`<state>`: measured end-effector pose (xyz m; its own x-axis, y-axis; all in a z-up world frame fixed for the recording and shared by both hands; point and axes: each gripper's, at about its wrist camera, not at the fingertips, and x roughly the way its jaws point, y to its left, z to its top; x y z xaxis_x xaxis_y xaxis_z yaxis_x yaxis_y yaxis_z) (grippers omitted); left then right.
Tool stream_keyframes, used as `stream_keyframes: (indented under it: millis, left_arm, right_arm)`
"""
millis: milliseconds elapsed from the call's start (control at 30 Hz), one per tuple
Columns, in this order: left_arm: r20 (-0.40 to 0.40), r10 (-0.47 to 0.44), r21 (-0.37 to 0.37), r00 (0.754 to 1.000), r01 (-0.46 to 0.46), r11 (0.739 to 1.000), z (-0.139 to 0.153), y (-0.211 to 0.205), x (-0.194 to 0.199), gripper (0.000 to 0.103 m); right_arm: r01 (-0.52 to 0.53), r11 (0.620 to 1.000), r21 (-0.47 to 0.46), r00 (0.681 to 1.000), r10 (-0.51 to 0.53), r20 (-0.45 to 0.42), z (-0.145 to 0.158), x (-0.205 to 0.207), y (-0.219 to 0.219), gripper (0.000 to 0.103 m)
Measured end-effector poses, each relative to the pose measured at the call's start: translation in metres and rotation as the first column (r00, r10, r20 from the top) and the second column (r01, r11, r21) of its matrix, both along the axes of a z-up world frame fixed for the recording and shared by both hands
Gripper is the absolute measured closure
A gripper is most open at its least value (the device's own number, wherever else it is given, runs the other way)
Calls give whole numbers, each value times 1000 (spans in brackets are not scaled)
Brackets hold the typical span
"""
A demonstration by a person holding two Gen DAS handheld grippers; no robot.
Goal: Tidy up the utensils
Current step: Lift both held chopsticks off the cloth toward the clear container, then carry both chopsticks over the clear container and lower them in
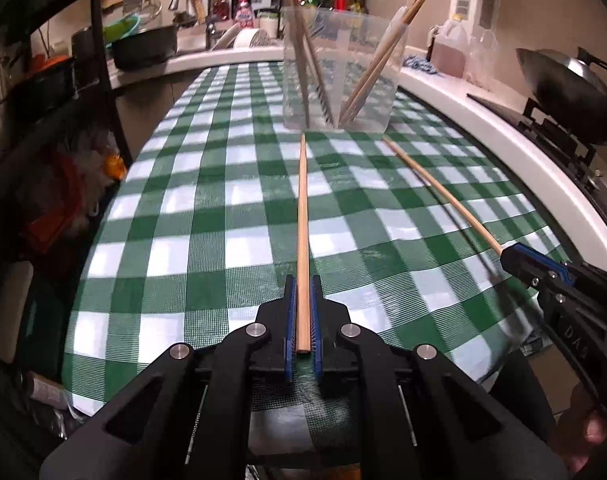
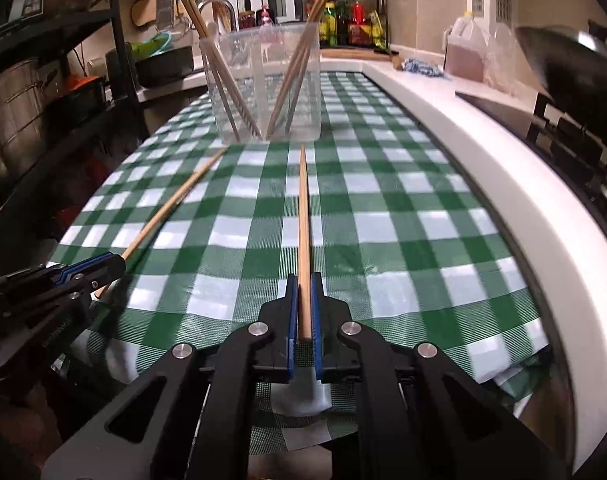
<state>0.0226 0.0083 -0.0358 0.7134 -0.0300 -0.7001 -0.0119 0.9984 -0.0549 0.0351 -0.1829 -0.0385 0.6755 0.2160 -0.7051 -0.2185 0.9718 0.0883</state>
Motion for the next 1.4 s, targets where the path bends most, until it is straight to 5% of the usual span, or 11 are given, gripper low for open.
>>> stream_keyframes:
  millis: [333, 900, 1167, 1400]
  left_arm:
    - [124, 5, -22, 992, -2, 1000, 32, 10, -25, 96]
    - [346, 0, -38, 938, 14, 999, 109, 25, -36, 96]
    - [373, -14, -64, 928, 41, 997, 145, 33, -14, 96]
    - [323, -37, -67, 946, 62, 996, 169, 29, 9, 96]
  right_arm:
    - [8, 1000, 2, 997, -8, 73, 41, -18, -12, 97]
    - [-18, 999, 33, 971, 9, 241, 124, -16, -16, 97]
    - [-53, 997, 60, 962, 35, 269, 159, 12, -7, 97]
    - [-95, 994, 44, 959, 80, 272, 187, 33, 8, 97]
